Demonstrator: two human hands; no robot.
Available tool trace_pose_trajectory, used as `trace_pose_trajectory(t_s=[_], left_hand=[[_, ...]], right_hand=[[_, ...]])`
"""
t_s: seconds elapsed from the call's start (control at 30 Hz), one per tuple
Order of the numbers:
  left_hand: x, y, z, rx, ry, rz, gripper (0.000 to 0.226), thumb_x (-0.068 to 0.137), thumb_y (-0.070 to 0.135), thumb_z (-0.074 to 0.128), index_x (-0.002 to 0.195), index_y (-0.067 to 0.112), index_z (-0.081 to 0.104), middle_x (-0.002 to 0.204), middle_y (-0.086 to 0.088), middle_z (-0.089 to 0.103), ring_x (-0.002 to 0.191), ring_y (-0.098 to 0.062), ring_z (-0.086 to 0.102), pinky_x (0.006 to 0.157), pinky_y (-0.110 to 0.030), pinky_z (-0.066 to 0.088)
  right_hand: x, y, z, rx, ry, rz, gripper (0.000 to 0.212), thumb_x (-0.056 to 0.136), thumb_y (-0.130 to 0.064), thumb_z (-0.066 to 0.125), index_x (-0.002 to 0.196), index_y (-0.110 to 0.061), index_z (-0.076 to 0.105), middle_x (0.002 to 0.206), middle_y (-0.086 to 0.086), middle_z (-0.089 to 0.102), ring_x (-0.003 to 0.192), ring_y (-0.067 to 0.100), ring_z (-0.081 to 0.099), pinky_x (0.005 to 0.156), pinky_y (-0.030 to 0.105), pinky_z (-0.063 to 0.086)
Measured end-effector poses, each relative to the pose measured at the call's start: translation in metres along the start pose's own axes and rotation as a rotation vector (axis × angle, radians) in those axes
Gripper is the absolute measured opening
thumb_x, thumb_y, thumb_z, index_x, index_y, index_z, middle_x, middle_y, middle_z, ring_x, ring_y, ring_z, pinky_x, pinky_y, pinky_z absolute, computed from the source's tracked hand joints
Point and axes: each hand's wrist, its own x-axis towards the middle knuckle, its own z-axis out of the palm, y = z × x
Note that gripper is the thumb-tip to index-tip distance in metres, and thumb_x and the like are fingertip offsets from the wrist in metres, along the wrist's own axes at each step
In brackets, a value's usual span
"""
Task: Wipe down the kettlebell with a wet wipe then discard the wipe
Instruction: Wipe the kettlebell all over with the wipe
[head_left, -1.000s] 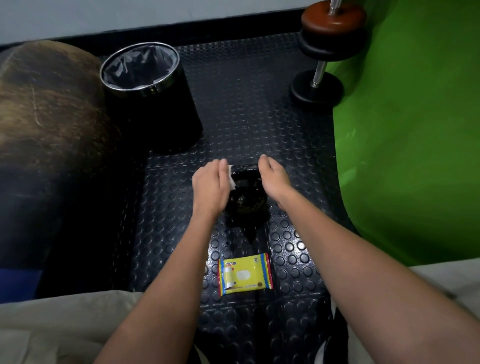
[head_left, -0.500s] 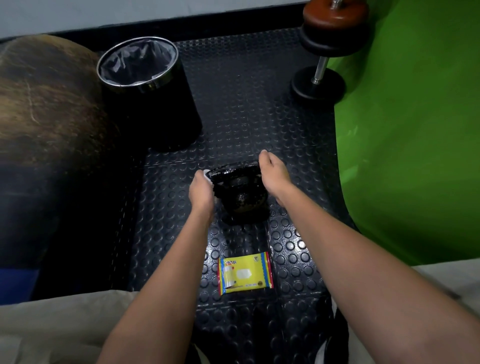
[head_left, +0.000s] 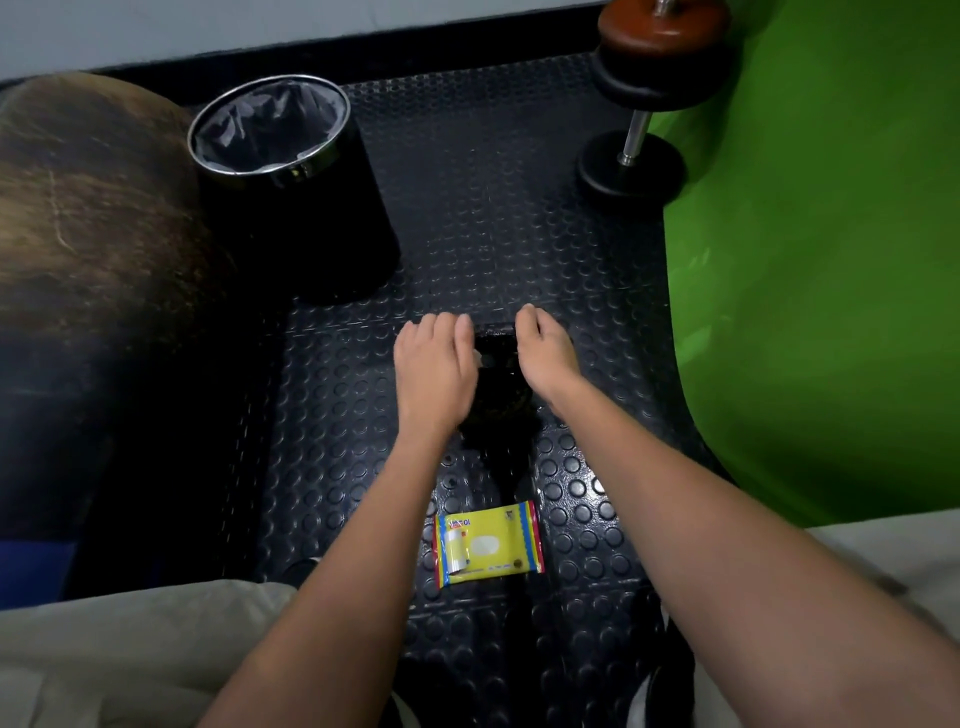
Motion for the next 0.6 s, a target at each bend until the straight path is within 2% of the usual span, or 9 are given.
trace_pose_trajectory(t_s=[0.07,0.17,0.27,0.33,0.37,0.4,0.47,0.5,0.6], left_hand=[[-0.003,-0.009,-0.001,-0.118,0.018,-0.064,0.039,0.109,0.026,0.028,0.079,0.014,0.051,0.078,0.003,0.052,0.078,-0.019,0.046,0.086,-0.04,0.041],[-0.009,-0.011,-0.003,-0.359,0.055,-0.34,0.042,0.11,0.031,0.026,0.087,0.016,0.058,0.085,0.005,0.056,0.085,-0.016,0.05,0.08,-0.033,0.039],[-0.007,-0.01,-0.005,-0.667,0.028,-0.703,0.038,0.108,0.035,0.031,0.085,0.029,0.061,0.087,0.008,0.06,0.081,-0.008,0.055,0.072,-0.026,0.044],[-0.002,-0.022,-0.002,-0.868,-0.056,-0.978,0.035,0.101,0.044,0.036,0.089,0.031,0.066,0.091,0.003,0.066,0.087,-0.015,0.061,0.081,-0.032,0.051],[-0.002,-0.028,-0.001,-0.931,-0.112,-1.056,0.037,0.096,0.049,0.038,0.094,0.028,0.068,0.091,0.0,0.069,0.09,-0.02,0.063,0.089,-0.038,0.052],[-0.004,-0.034,0.0,-0.967,-0.156,-1.093,0.04,0.092,0.051,0.039,0.096,0.025,0.069,0.083,-0.001,0.07,0.085,-0.022,0.064,0.091,-0.041,0.051],[-0.008,-0.039,0.004,-1.004,-0.175,-1.088,0.037,0.096,0.043,0.04,0.089,0.02,0.068,0.057,0.0,0.061,0.066,-0.02,0.056,0.081,-0.036,0.048],[-0.008,-0.037,0.002,-1.032,-0.178,-1.076,0.036,0.098,0.038,0.039,0.086,0.018,0.067,0.052,0.0,0.057,0.059,-0.019,0.051,0.075,-0.034,0.047],[0.0,-0.034,-0.003,-0.988,-0.241,-1.077,0.045,0.099,0.041,0.035,0.106,0.012,0.068,0.074,-0.004,0.063,0.06,-0.017,0.052,0.076,-0.035,0.044]], right_hand=[[-0.001,0.001,0.0,-0.007,-0.007,-0.002,0.056,0.081,-0.073,0.019,0.096,-0.036,0.058,0.123,0.002,0.061,0.114,0.026,0.057,0.104,0.053,0.042],[-0.002,0.002,-0.001,0.006,-0.004,-0.005,0.041,0.088,-0.067,0.023,0.07,-0.039,0.047,0.1,-0.002,0.054,0.102,0.028,0.057,0.097,0.052,0.043],[-0.002,0.005,-0.001,0.018,-0.01,-0.02,0.041,0.09,-0.065,0.023,0.07,-0.038,0.045,0.099,-0.002,0.052,0.106,0.031,0.057,0.099,0.053,0.041],[-0.001,0.006,0.0,0.021,-0.013,-0.022,0.041,0.091,-0.065,0.022,0.074,-0.036,0.046,0.103,-0.002,0.055,0.108,0.031,0.057,0.101,0.054,0.042],[-0.001,0.006,0.0,0.022,-0.015,-0.023,0.041,0.091,-0.064,0.022,0.077,-0.035,0.047,0.106,-0.003,0.057,0.109,0.03,0.056,0.102,0.053,0.041],[-0.001,0.007,0.0,0.026,-0.019,-0.023,0.043,0.093,-0.064,0.022,0.081,-0.034,0.05,0.112,-0.002,0.059,0.11,0.028,0.056,0.104,0.053,0.04],[0.0,0.008,0.0,0.032,-0.021,-0.016,0.044,0.095,-0.062,0.023,0.094,-0.033,0.056,0.121,-0.001,0.06,0.115,0.026,0.054,0.106,0.053,0.038],[0.0,0.009,0.0,0.033,-0.019,-0.011,0.044,0.095,-0.063,0.023,0.098,-0.033,0.056,0.122,-0.002,0.059,0.117,0.026,0.054,0.107,0.052,0.037],[0.001,0.009,0.003,0.021,0.003,-0.003,0.041,0.086,-0.07,0.019,0.081,-0.041,0.047,0.104,-0.003,0.054,0.108,0.028,0.057,0.104,0.056,0.04]])
